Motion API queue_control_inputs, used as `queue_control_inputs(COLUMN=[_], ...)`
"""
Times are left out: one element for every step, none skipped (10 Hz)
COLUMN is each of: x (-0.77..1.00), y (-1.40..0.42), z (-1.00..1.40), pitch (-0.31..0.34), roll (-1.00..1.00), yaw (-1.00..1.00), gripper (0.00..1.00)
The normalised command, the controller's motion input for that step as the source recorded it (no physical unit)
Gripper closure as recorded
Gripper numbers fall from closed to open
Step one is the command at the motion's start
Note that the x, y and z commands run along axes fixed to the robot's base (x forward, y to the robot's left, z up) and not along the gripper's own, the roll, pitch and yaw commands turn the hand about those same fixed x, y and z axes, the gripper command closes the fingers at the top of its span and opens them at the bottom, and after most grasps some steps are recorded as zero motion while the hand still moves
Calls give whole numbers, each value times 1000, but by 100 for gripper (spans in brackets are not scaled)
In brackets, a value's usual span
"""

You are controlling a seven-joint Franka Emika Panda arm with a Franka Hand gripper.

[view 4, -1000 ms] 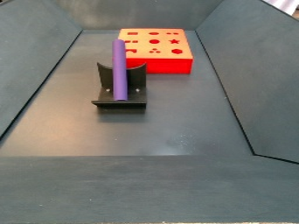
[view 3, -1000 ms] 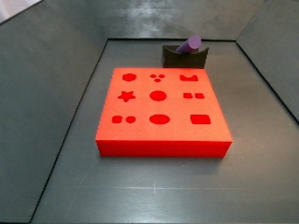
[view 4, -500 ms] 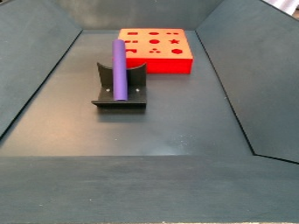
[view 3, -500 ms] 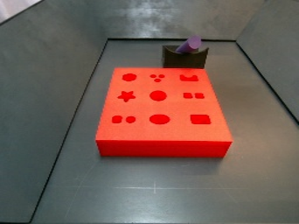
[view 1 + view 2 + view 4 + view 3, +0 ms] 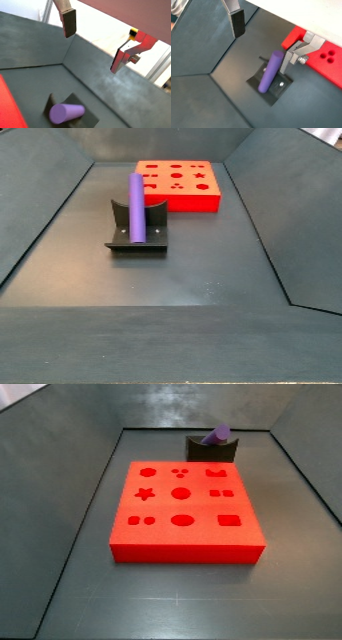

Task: Pick up the round object. Move up. Place the round object on the fixture. Regrasp the round object. Move to above the board. Insert the round object.
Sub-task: Regrasp the round object.

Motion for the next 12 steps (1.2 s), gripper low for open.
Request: queue_control_inputs(x=[109, 113, 116, 117, 115, 107, 94, 91, 38, 40, 49, 54], y=[-49, -51, -55, -55, -51, -43, -46, -50, 45, 46, 40, 34], z=[-12, -10, -12, -15, -12, 1, -6, -10, -1000, -1000, -1000, -1000], pitch=[202, 208, 181, 154, 127, 94, 43, 22, -12, -16, -50, -68], roll=[1000, 957, 708, 525, 352, 245, 184, 172, 167, 166, 147, 116], yaw=[167, 191, 214, 228, 235, 234, 226, 212, 145, 131, 103, 87], gripper=[0, 0, 0, 0, 0, 0, 0, 0, 0, 0, 0, 0])
